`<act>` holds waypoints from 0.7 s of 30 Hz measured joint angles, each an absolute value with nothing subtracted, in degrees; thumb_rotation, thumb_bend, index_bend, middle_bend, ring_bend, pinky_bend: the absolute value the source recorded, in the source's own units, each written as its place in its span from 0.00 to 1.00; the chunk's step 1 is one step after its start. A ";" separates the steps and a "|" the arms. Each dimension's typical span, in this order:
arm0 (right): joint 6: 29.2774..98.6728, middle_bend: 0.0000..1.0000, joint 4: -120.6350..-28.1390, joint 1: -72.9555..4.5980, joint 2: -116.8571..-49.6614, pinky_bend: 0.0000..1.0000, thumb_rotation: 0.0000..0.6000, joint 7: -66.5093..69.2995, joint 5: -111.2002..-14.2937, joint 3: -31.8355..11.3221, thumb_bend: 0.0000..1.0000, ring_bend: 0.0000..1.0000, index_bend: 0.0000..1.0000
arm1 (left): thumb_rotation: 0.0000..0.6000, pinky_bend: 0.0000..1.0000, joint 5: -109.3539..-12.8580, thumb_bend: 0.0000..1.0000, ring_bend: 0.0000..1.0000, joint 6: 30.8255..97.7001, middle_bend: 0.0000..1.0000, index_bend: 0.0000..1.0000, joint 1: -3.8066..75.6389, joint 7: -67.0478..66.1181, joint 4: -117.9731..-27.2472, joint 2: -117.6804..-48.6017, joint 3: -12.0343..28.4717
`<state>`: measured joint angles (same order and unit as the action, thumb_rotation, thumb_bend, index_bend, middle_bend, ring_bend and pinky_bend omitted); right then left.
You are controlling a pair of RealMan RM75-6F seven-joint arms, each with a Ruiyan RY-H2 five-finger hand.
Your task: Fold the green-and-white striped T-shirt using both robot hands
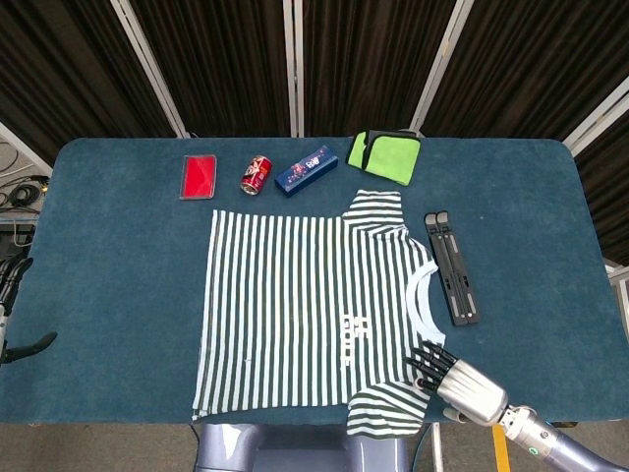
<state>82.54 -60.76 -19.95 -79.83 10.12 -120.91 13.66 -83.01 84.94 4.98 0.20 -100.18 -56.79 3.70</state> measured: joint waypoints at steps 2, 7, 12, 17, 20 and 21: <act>83.28 0.08 -59.30 -19.94 -81.04 0.00 1.00 9.89 -120.96 13.63 0.00 0.00 0.38 | 1.00 0.00 -83.13 0.00 0.00 84.96 0.00 0.00 4.95 0.33 -100.16 -56.74 3.67; 85.78 0.08 -55.08 -19.93 -84.03 0.00 1.00 9.60 -121.14 13.27 0.00 0.00 0.37 | 1.00 0.00 -83.16 0.00 0.00 84.71 0.00 0.00 5.03 0.09 -100.12 -56.87 3.58; 85.72 0.08 -51.48 -20.52 -86.89 0.00 1.00 9.88 -120.89 13.53 0.00 0.00 0.36 | 1.00 0.00 -82.89 0.00 0.00 84.49 0.00 0.00 5.11 -0.26 -100.01 -57.05 3.60; 85.02 0.08 -50.34 -21.03 -88.27 0.00 1.00 10.07 -120.47 14.05 0.00 0.00 0.36 | 1.00 0.00 -82.70 0.00 0.00 84.28 0.00 0.00 5.17 -0.37 -99.91 -57.17 3.61; 85.05 0.09 -49.73 -21.14 -89.01 0.00 1.00 10.48 -119.88 14.09 0.03 0.00 0.36 | 1.00 0.00 -82.72 0.00 0.00 84.32 0.00 0.00 5.16 -0.38 -99.87 -57.18 3.63; 85.15 0.09 -49.64 -21.15 -89.24 0.00 1.00 10.66 -119.64 14.04 0.05 0.00 0.36 | 1.00 0.00 -82.73 0.00 0.00 84.40 0.00 0.00 5.14 -0.31 -99.87 -57.18 3.65</act>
